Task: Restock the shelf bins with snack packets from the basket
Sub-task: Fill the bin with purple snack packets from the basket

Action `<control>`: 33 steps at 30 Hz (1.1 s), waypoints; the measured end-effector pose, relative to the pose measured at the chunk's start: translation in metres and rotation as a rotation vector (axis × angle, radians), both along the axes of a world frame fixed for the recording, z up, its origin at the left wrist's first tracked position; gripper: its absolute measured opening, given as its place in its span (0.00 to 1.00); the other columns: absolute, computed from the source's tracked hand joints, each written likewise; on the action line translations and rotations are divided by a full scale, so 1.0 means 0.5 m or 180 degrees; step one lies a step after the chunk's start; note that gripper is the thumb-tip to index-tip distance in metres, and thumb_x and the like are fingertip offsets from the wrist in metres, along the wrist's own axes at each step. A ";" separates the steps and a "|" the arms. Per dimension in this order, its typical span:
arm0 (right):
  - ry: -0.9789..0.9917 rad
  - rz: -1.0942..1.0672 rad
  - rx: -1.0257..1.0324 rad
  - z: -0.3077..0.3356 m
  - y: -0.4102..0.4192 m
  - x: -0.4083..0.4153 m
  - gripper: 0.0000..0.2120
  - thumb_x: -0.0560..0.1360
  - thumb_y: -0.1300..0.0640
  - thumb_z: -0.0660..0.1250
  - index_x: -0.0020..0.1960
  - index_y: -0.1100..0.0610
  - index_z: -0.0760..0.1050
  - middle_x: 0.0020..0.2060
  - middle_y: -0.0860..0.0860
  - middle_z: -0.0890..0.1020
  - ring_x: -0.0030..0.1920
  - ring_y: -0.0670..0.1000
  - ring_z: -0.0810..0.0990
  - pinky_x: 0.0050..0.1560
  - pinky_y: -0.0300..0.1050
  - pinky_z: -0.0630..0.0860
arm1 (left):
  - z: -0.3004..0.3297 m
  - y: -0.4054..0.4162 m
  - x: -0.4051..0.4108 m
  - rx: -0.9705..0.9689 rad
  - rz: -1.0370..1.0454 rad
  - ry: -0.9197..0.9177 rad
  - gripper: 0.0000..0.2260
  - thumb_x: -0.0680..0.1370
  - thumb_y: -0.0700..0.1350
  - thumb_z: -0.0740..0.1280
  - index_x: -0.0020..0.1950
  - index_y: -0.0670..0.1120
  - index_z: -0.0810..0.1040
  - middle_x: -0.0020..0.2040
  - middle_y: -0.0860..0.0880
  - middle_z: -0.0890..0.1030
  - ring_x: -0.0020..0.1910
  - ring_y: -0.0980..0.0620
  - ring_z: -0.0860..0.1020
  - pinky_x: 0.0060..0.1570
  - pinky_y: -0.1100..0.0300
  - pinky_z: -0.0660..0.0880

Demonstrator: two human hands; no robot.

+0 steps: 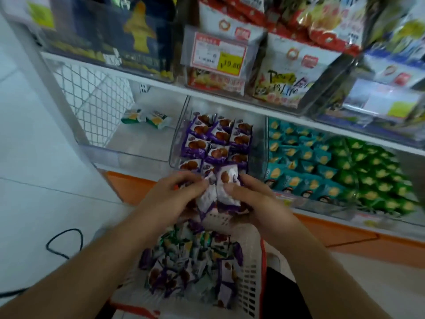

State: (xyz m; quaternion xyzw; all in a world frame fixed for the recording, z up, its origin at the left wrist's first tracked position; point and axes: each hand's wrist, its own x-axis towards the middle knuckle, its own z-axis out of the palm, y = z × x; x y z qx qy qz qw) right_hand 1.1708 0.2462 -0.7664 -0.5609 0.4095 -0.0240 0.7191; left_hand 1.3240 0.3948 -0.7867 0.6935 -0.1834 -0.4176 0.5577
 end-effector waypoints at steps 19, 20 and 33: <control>0.0392 0.0506 -0.2215 -0.081 -0.164 0.160 0.10 0.77 0.43 0.74 0.57 0.36 0.77 0.48 0.35 0.83 0.48 0.37 0.81 0.45 0.29 0.77 | -0.046 -0.192 0.127 0.1132 -0.0828 -0.2909 0.12 0.82 0.61 0.61 0.61 0.60 0.77 0.76 0.54 0.55 0.50 0.52 0.79 0.54 0.56 0.80; 0.0471 0.0629 -0.2433 -0.090 -0.162 0.165 0.11 0.78 0.45 0.73 0.60 0.38 0.78 0.50 0.36 0.82 0.49 0.37 0.80 0.42 0.25 0.73 | -0.053 -0.198 0.130 0.1302 -0.0997 -0.2985 0.12 0.82 0.61 0.61 0.61 0.60 0.77 0.77 0.53 0.55 0.54 0.47 0.79 0.55 0.50 0.80; 0.0282 -0.0182 -0.1347 -0.072 -0.206 0.181 0.15 0.79 0.57 0.72 0.62 0.48 0.73 0.50 0.50 0.84 0.41 0.55 0.88 0.46 0.66 0.84 | -0.105 -0.206 0.148 0.1414 -0.1305 -0.2248 0.17 0.84 0.59 0.58 0.72 0.63 0.72 0.79 0.62 0.44 0.72 0.40 0.71 0.71 0.44 0.71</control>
